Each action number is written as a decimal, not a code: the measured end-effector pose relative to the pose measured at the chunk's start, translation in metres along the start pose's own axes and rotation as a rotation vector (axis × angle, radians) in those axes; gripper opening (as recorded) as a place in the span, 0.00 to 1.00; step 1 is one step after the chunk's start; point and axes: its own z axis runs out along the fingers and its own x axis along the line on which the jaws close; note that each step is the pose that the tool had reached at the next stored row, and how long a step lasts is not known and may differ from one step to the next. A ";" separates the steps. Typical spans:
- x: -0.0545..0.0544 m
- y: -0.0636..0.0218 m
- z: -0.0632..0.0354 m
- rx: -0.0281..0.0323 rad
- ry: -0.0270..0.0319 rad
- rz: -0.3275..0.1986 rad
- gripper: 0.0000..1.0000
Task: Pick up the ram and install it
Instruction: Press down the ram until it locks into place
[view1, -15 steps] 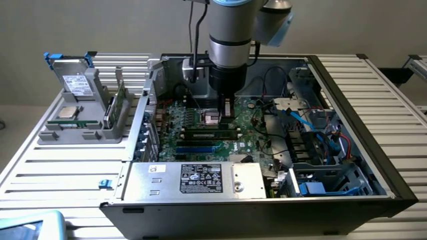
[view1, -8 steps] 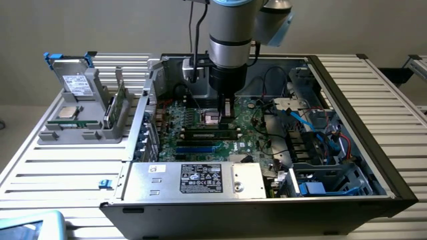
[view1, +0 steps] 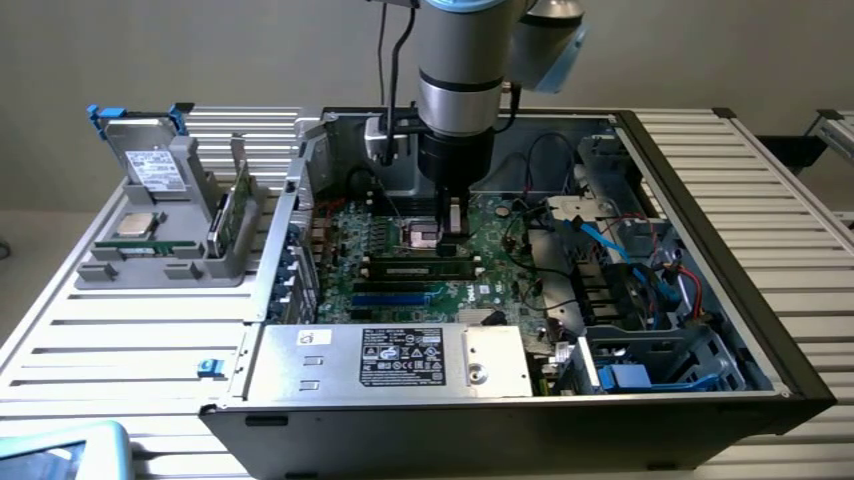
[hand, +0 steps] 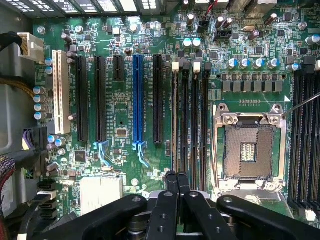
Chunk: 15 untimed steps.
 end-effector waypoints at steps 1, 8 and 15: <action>0.000 0.0000 0.0001 -0.0001 0.0005 0.000 0.11; -0.002 -0.0061 0.0043 0.0001 0.0110 0.000 0.11; -0.002 -0.0065 0.0103 0.0041 0.0086 0.000 0.11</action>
